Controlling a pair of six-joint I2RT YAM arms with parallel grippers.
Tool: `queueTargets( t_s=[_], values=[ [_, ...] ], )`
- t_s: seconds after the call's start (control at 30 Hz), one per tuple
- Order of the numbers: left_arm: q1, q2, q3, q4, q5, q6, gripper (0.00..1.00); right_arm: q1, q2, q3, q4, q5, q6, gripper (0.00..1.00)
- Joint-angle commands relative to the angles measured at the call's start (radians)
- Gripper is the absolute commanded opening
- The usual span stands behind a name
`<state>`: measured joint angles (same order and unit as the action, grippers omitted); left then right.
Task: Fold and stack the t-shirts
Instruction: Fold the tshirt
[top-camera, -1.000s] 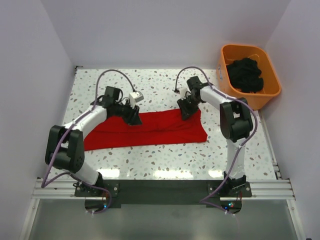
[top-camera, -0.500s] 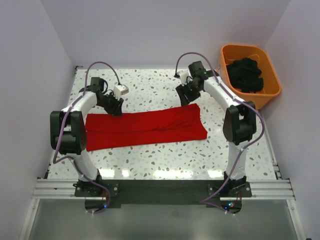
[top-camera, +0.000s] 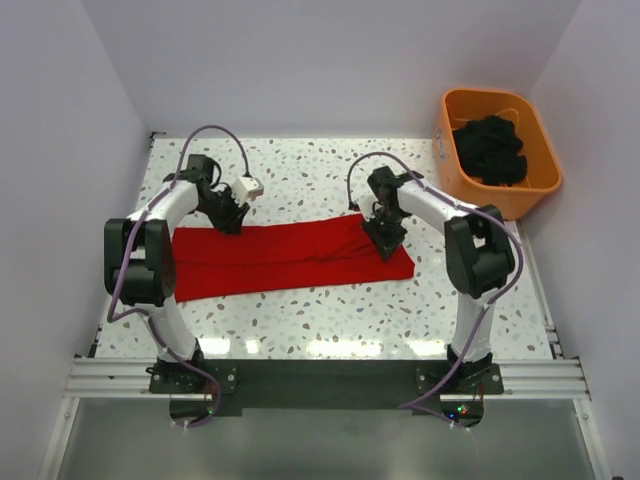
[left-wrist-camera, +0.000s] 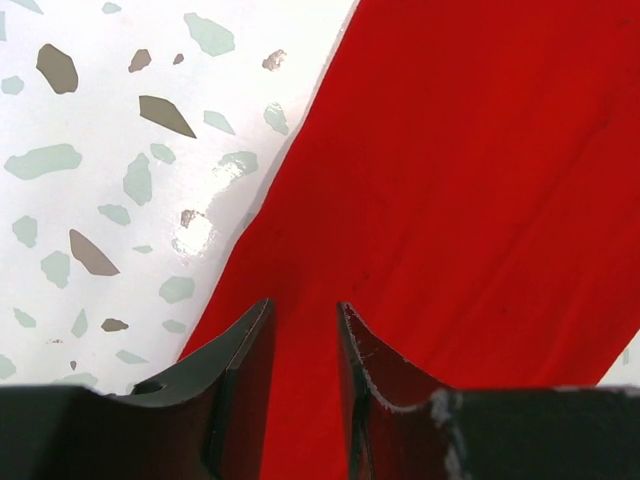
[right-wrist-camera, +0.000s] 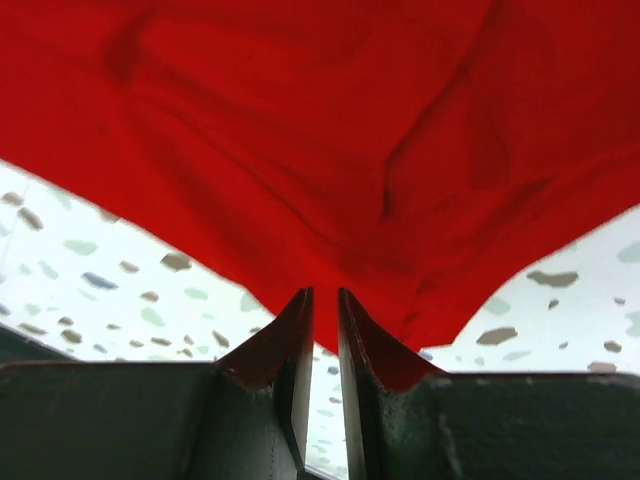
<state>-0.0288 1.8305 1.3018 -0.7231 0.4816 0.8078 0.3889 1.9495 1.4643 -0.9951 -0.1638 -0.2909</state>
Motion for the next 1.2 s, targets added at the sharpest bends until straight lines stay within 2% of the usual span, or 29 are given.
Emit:
queueTargets(
  t_s=[0.0,0.2,0.3,0.37,0.4,0.43,0.47,0.5,0.53,0.57,0.6,0.63,0.67,0.73,0.77,0.87,1.03,1.17],
  values=[
    [0.003,-0.033,0.01,0.002,-0.003,0.022,0.35,0.011,0.072,0.033,0.032,0.101,-0.019,0.19],
    [0.027,-0.08,-0.033,0.013,0.026,0.016,0.34,0.015,0.261,0.18,0.053,0.207,-0.062,0.19],
    [0.029,-0.096,-0.047,0.013,0.037,0.022,0.34,0.015,0.38,0.335,0.067,0.265,-0.074,0.18],
    [0.029,-0.105,-0.053,0.001,0.025,0.048,0.34,0.015,0.461,0.511,0.076,0.297,-0.096,0.17],
    [0.029,-0.109,-0.058,-0.01,0.022,0.063,0.34,0.015,0.551,0.58,0.096,0.344,-0.106,0.17],
    [0.029,-0.126,-0.073,-0.013,0.017,0.08,0.34,0.015,0.599,0.738,0.107,0.368,-0.119,0.17],
    [0.029,-0.137,-0.082,-0.015,0.015,0.111,0.34,0.015,0.645,0.83,0.114,0.392,-0.141,0.17],
    [0.029,-0.148,-0.094,-0.019,0.017,0.125,0.34,0.015,0.701,0.922,0.14,0.414,-0.154,0.18],
    [0.029,-0.161,-0.11,-0.019,0.018,0.137,0.35,0.015,0.777,1.082,0.159,0.456,-0.166,0.2],
    [0.029,-0.168,-0.116,-0.024,0.018,0.148,0.35,0.016,0.799,1.129,0.189,0.467,-0.195,0.23],
    [0.018,-0.169,-0.121,-0.032,0.018,0.152,0.35,0.019,0.798,1.139,0.307,0.481,-0.212,0.25],
    [0.009,-0.172,-0.133,-0.032,0.017,0.152,0.35,0.021,0.781,1.058,0.39,0.492,-0.232,0.27],
    [-0.018,-0.175,-0.139,-0.032,0.015,0.151,0.34,0.025,0.717,0.995,0.564,0.504,-0.266,0.32],
    [-0.052,-0.191,-0.176,-0.01,0.005,0.142,0.34,0.028,0.663,0.879,0.677,0.509,-0.287,0.38],
    [-0.092,-0.198,-0.193,0.0,0.0,0.13,0.34,0.027,0.639,0.88,0.699,0.515,-0.286,0.4],
    [-0.181,-0.229,-0.271,0.056,-0.032,0.099,0.34,0.028,0.586,0.915,0.693,0.515,-0.258,0.43],
    [-0.275,-0.214,-0.341,0.12,-0.083,0.025,0.34,0.027,0.436,0.811,0.668,0.465,-0.218,0.54],
    [-0.359,-0.168,-0.357,0.122,-0.121,0.002,0.32,0.022,0.344,0.766,0.555,0.431,-0.166,0.56]
  ],
)
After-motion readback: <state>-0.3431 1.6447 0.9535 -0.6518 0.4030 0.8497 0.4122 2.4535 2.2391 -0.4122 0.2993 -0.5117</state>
